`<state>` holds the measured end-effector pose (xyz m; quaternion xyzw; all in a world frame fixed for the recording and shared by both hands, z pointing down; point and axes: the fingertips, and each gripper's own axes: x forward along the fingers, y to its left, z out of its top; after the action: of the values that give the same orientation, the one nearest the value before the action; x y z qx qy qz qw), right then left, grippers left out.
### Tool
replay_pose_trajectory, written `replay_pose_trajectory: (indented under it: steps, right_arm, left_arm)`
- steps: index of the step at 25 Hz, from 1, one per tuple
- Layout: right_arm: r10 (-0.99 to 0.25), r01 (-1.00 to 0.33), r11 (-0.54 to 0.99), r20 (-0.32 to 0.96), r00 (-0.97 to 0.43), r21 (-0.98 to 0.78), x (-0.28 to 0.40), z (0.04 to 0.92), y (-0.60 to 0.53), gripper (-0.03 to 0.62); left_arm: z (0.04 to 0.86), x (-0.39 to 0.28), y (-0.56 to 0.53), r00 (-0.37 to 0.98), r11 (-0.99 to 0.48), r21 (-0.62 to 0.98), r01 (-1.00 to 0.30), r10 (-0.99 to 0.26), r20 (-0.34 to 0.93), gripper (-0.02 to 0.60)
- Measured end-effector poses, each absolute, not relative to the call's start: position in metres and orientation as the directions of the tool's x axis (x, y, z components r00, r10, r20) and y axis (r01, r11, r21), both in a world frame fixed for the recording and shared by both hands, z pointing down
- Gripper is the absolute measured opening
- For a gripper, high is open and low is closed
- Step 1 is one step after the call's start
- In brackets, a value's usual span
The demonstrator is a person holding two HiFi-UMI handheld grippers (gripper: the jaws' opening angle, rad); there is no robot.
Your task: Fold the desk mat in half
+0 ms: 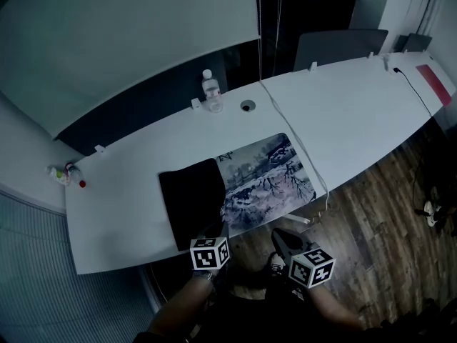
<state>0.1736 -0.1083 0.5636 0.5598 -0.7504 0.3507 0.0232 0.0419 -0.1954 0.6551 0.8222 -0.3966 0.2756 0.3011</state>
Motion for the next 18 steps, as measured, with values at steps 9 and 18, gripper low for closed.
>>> replay_pose_trajectory:
  steps: [9, 18]
  right_arm:
    - [-0.816, -0.850, 0.143, 0.426, -0.391, -0.507, 0.190, 0.568, -0.114, 0.023]
    - [-0.813, -0.844, 0.162, 0.417, -0.408, -0.511, 0.211, 0.566, -0.116, 0.023]
  left_arm:
    - [0.659, 0.064, -0.195, 0.533, -0.501, 0.279, -0.819, -0.485, 0.694, 0.035]
    - [0.656, 0.082, -0.193, 0.522, -0.494, 0.270, -0.827, -0.495, 0.695, 0.035]
